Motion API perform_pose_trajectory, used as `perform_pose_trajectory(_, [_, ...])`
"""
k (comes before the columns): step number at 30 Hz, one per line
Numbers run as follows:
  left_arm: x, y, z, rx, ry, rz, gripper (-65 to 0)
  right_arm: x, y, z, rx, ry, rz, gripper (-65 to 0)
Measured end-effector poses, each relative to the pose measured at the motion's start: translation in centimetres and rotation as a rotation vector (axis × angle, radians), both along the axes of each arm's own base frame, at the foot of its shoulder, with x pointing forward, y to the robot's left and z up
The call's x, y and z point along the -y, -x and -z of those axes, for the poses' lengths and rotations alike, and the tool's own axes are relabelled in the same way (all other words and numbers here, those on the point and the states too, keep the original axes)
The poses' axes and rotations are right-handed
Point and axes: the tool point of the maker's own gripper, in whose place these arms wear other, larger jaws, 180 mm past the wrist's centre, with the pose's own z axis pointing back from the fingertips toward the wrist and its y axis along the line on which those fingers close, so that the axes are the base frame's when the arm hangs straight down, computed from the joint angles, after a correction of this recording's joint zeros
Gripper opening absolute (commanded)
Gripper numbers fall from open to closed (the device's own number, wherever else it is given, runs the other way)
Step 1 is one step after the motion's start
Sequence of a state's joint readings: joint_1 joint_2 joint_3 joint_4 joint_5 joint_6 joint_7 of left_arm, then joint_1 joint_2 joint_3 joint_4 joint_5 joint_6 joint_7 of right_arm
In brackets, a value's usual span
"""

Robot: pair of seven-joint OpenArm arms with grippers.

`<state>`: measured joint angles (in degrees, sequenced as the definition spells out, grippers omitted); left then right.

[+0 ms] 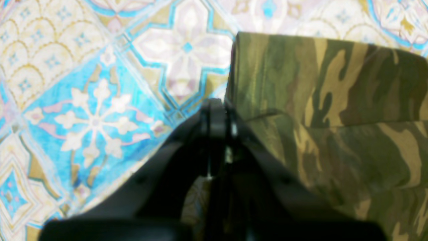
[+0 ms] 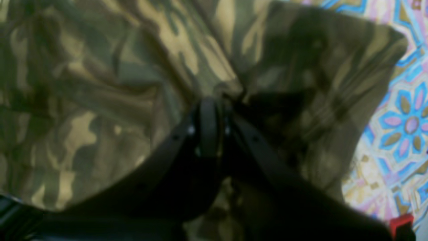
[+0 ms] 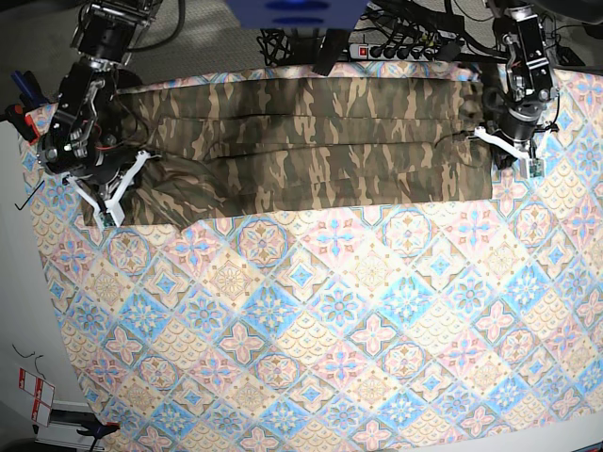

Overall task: Fold the T-shirt properly
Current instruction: 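Pull the grasped flap with the right gripper toward the robot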

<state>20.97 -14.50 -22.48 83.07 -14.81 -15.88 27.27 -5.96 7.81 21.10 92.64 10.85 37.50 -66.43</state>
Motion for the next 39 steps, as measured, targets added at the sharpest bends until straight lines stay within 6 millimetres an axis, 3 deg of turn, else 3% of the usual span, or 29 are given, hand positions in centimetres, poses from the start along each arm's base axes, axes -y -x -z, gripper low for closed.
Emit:
perform_pose_trajectory(7, [0.0,0.0,0.0,0.0,0.001,0.0,-65.0,0.1,2.0,-0.7,-0.003,0.038,-0.02,-65.0])
perform_pose_trajectory(14, [0.0,0.0,0.0,0.001,0.001,0.0,-65.0,0.0,4.6,0.1,-0.038,0.021,0.024,-65.0])
perform_pose_trajectory(21, [0.0,0.0,0.0,0.001,0.001,0.0,-65.0,0.4,4.9,0.1,-0.037,0.021,0.045,-64.8])
perform_pose_trajectory(23, [0.0,0.0,0.0,0.0,0.0,0.0,-65.0,0.3,4.9,0.2,-0.039,0.019,0.045,-61.1])
perform_pose_trajectory(30, [0.0,0.0,0.0,0.0,0.0,0.0,-65.0,0.6,5.2,0.2,-0.037,0.016,0.075,-36.7])
perform_pose_trajectory(35, [0.0,0.0,0.0,0.001,0.0,0.0,-65.0,3.3,5.7,-1.5,0.001,0.066,0.191,-31.3])
perform_pose_trajectory(39, [0.1,0.0,0.0,0.002,0.005,-0.002,-65.0,2.5,4.0,-4.6,0.128,0.055,0.163,-31.2])
